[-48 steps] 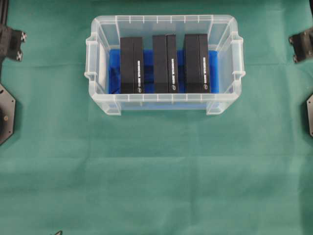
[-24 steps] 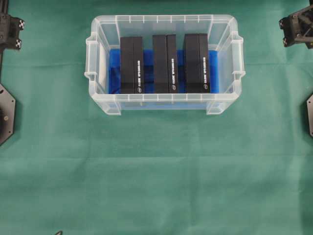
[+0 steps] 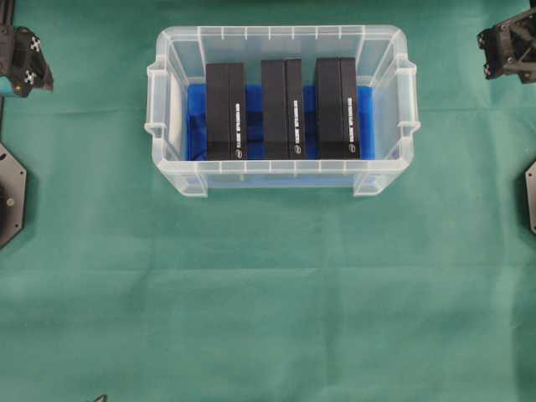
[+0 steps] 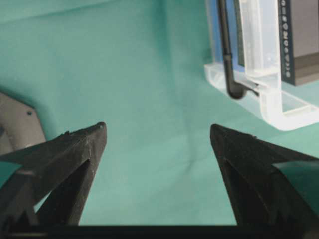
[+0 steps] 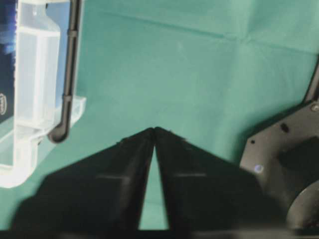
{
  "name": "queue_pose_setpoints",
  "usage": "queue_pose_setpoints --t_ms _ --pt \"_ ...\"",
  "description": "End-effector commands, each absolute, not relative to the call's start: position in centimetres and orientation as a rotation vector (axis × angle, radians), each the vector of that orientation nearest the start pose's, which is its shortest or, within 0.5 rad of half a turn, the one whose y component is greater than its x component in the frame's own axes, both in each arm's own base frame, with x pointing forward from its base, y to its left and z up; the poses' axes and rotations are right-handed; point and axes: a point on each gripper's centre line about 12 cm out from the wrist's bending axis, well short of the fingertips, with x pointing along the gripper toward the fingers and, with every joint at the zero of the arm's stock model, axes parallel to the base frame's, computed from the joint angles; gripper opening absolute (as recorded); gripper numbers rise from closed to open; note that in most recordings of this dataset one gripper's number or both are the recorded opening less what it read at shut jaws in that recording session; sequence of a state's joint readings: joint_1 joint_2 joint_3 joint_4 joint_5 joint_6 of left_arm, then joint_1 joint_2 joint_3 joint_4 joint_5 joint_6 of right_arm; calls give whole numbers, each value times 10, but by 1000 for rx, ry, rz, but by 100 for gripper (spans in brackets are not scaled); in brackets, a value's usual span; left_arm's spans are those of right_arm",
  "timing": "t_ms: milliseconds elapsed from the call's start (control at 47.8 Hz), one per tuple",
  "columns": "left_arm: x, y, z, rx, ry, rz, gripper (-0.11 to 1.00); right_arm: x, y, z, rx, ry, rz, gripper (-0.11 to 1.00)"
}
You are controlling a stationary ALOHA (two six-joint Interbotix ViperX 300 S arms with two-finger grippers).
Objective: Take out the box from the case.
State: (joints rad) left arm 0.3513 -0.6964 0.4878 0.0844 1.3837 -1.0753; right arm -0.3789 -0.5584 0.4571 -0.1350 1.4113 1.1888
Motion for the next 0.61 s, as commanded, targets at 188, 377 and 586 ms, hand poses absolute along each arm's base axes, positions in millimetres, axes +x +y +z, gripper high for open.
queue_pose_setpoints --t_ms 188,377,586 --pt "178 75 355 -1081 842 966 92 198 -98 331 1113 900 -1174 89" --pt "177 75 355 -1078 847 966 92 197 -100 332 1126 874 -1203 94" --pt "177 74 355 -1083 847 971 92 197 -100 332 1126 874 -1202 94"
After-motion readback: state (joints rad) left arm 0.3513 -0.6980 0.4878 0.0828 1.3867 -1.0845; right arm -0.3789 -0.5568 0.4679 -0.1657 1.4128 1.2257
